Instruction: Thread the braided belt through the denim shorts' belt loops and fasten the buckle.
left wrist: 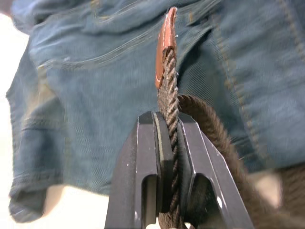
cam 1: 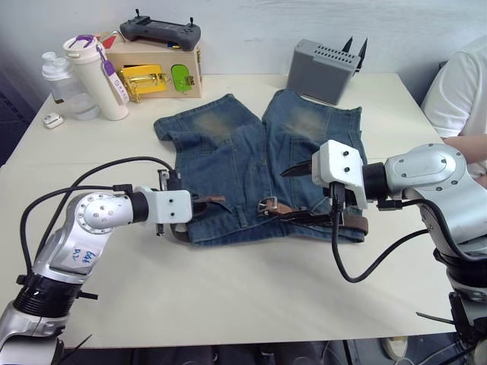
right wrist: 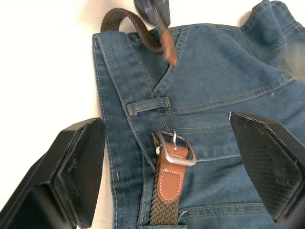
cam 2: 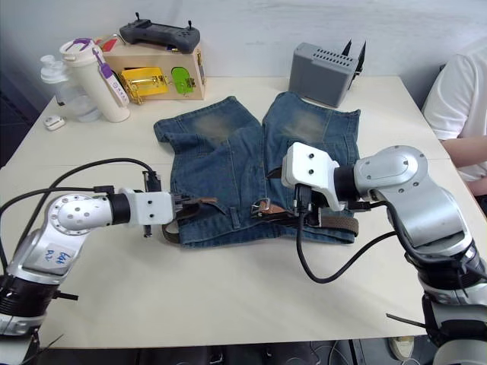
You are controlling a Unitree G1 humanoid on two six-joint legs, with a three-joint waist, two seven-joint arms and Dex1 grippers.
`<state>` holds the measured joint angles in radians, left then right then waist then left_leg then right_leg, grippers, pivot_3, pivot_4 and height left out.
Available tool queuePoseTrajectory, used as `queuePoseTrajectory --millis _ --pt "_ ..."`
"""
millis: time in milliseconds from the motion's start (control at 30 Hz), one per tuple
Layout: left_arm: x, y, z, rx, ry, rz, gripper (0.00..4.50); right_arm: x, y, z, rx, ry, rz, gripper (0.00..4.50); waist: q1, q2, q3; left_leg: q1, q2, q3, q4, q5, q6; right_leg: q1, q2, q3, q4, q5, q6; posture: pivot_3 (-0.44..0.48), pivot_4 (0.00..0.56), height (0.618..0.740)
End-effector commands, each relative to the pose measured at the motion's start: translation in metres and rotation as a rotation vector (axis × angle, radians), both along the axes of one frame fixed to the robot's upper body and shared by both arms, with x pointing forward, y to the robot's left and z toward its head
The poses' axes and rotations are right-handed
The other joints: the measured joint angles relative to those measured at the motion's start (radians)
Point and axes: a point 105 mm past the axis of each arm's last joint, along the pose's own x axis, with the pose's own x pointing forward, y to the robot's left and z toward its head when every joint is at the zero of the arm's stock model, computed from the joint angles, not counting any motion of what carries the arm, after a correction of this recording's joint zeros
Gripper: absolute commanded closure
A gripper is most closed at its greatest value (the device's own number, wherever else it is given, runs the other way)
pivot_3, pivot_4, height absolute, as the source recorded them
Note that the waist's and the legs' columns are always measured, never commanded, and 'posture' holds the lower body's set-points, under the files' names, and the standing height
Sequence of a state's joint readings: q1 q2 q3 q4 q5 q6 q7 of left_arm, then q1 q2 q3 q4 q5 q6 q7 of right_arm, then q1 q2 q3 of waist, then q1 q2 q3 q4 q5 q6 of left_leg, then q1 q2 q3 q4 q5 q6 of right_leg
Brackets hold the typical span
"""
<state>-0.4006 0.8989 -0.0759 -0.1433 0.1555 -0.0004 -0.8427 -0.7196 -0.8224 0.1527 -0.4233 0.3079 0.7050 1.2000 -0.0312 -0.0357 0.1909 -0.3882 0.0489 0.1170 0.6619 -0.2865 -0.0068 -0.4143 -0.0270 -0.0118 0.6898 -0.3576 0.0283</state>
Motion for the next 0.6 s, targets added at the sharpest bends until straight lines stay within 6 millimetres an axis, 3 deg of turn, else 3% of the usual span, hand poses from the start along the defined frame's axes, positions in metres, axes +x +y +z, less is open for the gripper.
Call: queuePoseTrajectory --millis 33,100,167,333,467,600 --pt "0.009 0.052 0.042 0.056 -0.098 0.127 4.50 -0.003 0.001 0.005 0.011 -0.004 0.023 0.10 -0.004 0.000 0.000 0.000 0.000 0.000 0.000 0.000 0.000 0.000 0.000 0.000 0.000 0.000 0.000 0.000 0.150 0.735" --pt "0.004 0.085 0.053 0.063 -0.058 0.209 4.50 -0.002 0.002 0.006 0.016 0.005 0.036 0.10 -0.011 0.000 0.000 0.000 0.000 0.000 -0.001 0.000 0.000 -0.001 0.000 0.000 0.000 0.000 0.000 0.000 0.150 0.735" --pt "-0.016 0.112 0.047 -0.020 0.084 0.268 4.50 0.001 0.005 0.009 0.026 0.009 0.054 0.10 -0.024 0.000 0.000 0.000 0.000 0.000 -0.003 0.000 0.000 -0.001 0.000 0.000 -0.002 0.000 0.000 0.000 0.150 0.735" --pt "-0.061 0.148 0.018 -0.124 0.293 0.343 4.50 0.011 0.013 0.012 0.035 -0.001 0.093 0.10 -0.033 0.002 0.001 0.000 0.000 0.002 -0.004 -0.001 0.001 -0.001 -0.002 0.000 -0.003 0.000 0.000 0.000 0.150 0.735" --pt "-0.067 0.144 0.023 -0.229 0.266 0.351 4.50 0.016 0.018 0.016 0.041 -0.017 0.118 0.10 -0.021 0.000 0.001 -0.001 0.000 -0.001 -0.003 -0.001 0.001 -0.001 -0.002 -0.004 -0.003 0.000 0.000 0.000 0.150 0.735" --pt "-0.057 0.101 0.024 -0.308 0.249 0.235 4.50 0.018 0.022 0.018 0.046 -0.036 0.122 0.10 -0.003 0.001 0.001 0.000 -0.002 -0.003 -0.003 -0.004 0.006 0.001 -0.005 -0.005 -0.003 0.000 0.000 0.000 0.150 0.735"
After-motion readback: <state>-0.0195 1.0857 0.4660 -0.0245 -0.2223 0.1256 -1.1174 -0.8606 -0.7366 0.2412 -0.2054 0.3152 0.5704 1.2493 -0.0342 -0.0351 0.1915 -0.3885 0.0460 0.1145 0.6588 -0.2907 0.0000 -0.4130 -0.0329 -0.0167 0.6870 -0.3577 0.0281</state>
